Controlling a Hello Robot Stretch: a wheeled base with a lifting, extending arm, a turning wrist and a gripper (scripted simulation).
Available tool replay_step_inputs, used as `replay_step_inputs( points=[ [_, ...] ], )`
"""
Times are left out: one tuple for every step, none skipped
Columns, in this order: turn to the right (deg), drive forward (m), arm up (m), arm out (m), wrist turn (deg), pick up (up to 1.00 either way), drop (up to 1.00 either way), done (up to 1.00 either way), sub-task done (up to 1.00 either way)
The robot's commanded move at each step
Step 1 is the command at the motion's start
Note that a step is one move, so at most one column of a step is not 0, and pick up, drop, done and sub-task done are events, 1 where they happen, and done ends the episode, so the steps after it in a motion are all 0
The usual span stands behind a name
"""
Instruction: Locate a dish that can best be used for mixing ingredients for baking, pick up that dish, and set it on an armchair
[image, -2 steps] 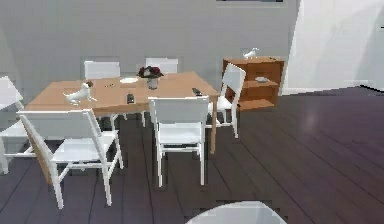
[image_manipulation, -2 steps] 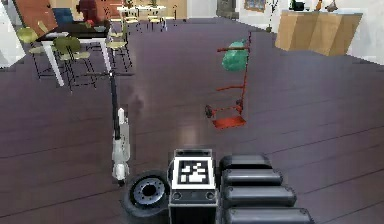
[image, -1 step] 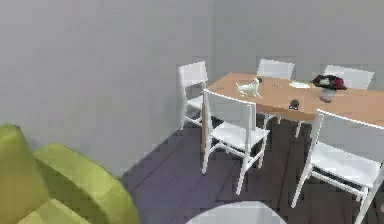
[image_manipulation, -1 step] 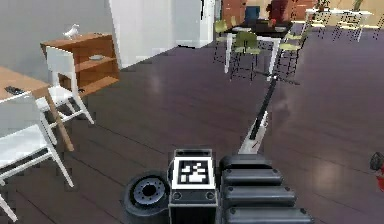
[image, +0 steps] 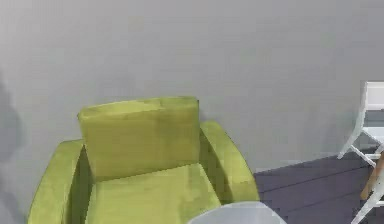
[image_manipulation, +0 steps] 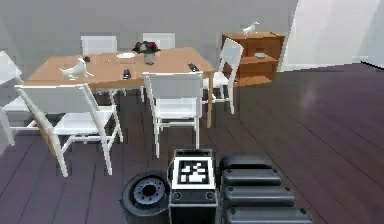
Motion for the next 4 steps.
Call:
replay_step_inputs(
  points=[
    [-33.0, 0.0, 0.0, 0.0, 0.0, 0.0, 0.0, 0.0, 0.0],
    [45.0, 0.0, 0.0, 0.0, 0.0, 0.0, 0.0, 0.0, 0.0],
    [45.0, 0.0, 0.0, 0.0, 0.0, 0.0, 0.0, 0.0, 0.0],
    [39.0, 0.0, 0.0, 0.0, 0.0, 0.0, 0.0, 0.0, 0.0]
  ],
)
